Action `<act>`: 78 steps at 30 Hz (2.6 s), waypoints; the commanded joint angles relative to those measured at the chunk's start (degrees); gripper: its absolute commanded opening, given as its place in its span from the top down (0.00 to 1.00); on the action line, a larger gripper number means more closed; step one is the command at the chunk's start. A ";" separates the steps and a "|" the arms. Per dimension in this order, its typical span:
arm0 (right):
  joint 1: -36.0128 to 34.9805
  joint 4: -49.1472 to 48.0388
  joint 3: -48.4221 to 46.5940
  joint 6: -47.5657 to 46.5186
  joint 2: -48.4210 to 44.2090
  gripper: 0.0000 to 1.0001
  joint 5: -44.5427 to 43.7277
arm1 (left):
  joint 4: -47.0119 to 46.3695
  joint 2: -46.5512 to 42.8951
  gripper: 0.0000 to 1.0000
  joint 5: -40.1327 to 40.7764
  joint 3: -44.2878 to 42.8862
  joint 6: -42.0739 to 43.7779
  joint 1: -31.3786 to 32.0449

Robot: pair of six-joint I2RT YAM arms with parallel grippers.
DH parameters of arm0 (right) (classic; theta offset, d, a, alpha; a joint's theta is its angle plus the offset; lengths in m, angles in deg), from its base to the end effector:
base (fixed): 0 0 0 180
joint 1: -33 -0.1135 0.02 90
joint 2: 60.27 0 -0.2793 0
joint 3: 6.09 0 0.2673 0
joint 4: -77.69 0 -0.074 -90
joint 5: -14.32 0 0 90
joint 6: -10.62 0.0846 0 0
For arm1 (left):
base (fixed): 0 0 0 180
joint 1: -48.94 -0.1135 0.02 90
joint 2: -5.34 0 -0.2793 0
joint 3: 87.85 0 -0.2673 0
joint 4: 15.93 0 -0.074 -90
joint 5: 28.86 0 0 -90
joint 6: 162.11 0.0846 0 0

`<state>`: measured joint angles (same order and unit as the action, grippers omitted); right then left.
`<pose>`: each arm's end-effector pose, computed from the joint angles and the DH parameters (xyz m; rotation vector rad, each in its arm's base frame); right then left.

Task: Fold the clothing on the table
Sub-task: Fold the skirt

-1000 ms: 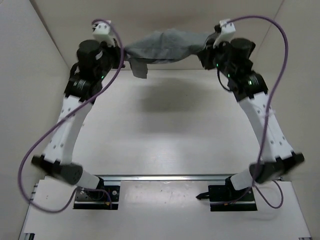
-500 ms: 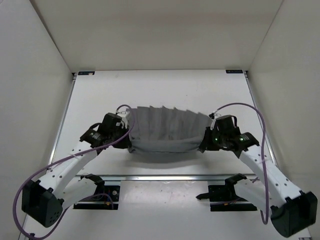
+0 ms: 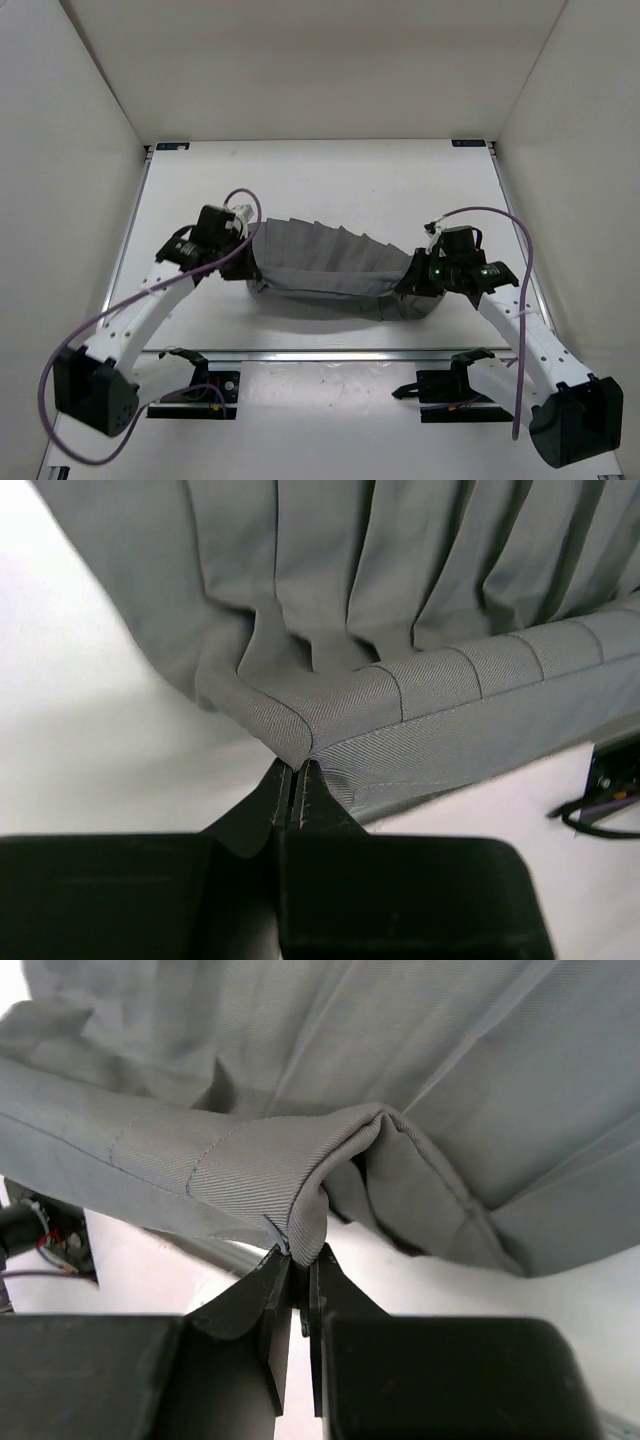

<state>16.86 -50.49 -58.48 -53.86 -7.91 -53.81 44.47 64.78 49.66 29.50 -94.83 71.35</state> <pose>0.1940 0.0889 0.2150 0.0383 2.5490 0.7726 0.2061 -0.1032 0.2371 0.0709 2.6363 -0.5425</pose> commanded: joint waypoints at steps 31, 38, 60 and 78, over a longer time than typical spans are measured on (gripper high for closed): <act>8.23 -7.99 -70.91 -24.55 35.74 1.00 -18.26 | -20.43 34.90 1.00 9.64 -65.86 11.38 -5.11; 7.98 -7.84 -28.14 -15.87 14.91 1.00 -15.89 | -23.16 11.44 1.00 9.48 -19.31 6.31 0.88; 6.74 -8.08 -3.72 -2.92 6.50 1.00 3.61 | -8.75 6.19 1.00 -0.83 -0.76 0.04 -4.13; 9.46 -21.53 -27.02 -6.62 35.19 0.22 6.80 | -14.37 32.32 0.01 -0.13 -22.83 1.98 -9.85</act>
<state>26.19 -67.23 -81.25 -58.91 29.29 -46.55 32.07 98.93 47.67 11.10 -94.35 61.93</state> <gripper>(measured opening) 0.762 0.962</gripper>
